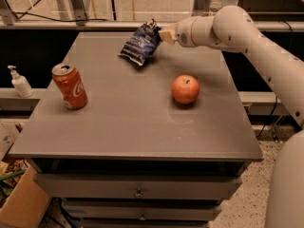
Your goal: Move blue chip bag near apple
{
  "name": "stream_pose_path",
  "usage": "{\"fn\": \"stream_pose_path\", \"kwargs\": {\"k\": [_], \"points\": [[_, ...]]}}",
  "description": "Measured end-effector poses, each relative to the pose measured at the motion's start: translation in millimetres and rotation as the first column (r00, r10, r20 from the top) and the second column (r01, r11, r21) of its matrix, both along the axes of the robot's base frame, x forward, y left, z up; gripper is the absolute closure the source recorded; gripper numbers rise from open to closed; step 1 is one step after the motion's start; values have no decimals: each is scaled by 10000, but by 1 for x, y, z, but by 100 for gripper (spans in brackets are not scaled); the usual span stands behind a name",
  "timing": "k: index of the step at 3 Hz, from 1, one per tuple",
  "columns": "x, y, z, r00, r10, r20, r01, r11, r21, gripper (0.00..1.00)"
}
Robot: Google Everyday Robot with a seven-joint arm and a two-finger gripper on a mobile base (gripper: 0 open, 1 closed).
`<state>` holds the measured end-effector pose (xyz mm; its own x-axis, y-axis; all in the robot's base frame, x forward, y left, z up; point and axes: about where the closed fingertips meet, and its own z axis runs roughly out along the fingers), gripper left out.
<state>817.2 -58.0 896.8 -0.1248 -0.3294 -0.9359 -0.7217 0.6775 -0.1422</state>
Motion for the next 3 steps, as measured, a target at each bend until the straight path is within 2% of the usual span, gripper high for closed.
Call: {"fn": "stream_pose_path", "kwargs": {"k": [1,3], "points": [[-23,-30,26,9982,-564,218,559,9982,204,100],[-86,-102,39,9791,-2033,100,2029,9786,328,100]]}}
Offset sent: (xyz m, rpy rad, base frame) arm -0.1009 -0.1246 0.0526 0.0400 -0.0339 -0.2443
